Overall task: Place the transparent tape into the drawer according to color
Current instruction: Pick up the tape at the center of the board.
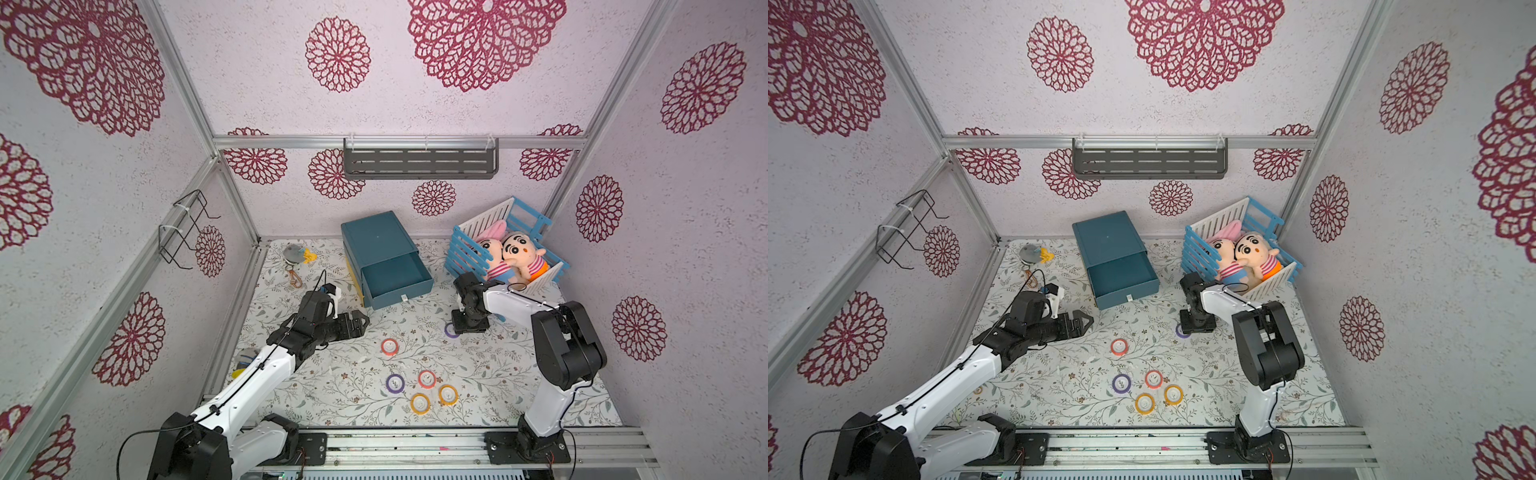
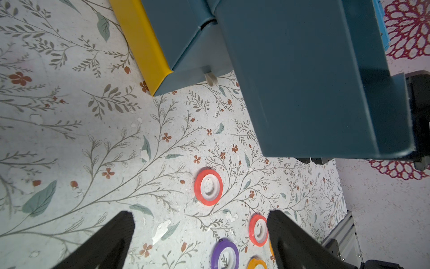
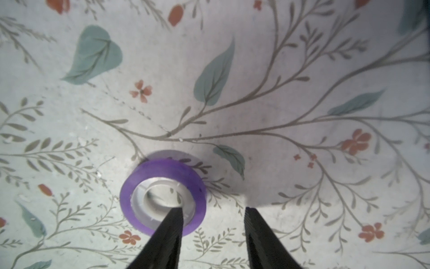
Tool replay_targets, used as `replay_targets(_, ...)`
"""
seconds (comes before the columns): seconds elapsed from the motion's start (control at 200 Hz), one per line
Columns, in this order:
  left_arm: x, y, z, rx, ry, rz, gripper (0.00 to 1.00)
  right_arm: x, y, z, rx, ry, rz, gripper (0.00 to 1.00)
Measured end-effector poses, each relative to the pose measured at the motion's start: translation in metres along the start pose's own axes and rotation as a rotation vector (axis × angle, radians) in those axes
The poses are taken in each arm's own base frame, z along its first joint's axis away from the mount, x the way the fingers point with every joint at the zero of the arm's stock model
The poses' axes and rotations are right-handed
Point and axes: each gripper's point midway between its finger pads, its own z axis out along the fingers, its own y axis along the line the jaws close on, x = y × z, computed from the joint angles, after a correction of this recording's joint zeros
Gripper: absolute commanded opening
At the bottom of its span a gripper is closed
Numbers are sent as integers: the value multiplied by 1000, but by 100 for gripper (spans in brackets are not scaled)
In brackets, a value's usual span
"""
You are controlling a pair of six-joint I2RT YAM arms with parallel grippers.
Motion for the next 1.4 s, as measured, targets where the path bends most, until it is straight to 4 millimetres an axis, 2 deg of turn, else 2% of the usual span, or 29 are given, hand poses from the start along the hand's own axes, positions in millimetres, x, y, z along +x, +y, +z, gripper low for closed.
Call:
replay_targets(0.19,0,0,1,-1,2,-1,97,-10,4,2,2,4,-24,34)
replay_targets(0.41,1,1,1,-2,3,0,97,-13,7,1,6,11,-41,32)
replay_targets(0.5,1,1,1,-2,3,2,97,-16,8,-3,6,8,-41,32)
replay_targets(0.736,1,1,1,-2,4,10,97,-40,13,-21,-7,-52,-41,32)
replay_targets(0.881,1,1,2,-4,6,9,97,-35,13,-13,-1,-28,-42,32)
replay_targets(1.046,1,1,2,-4,6,12,97,-19,9,4,12,29,-46,34)
replay_targets(1.186,1,1,2,-4,6,14,97,-14,10,8,14,39,-52,34)
replay_targets(1.396,1,2,2,-6,8,13,97,-14,13,10,10,34,-65,26)
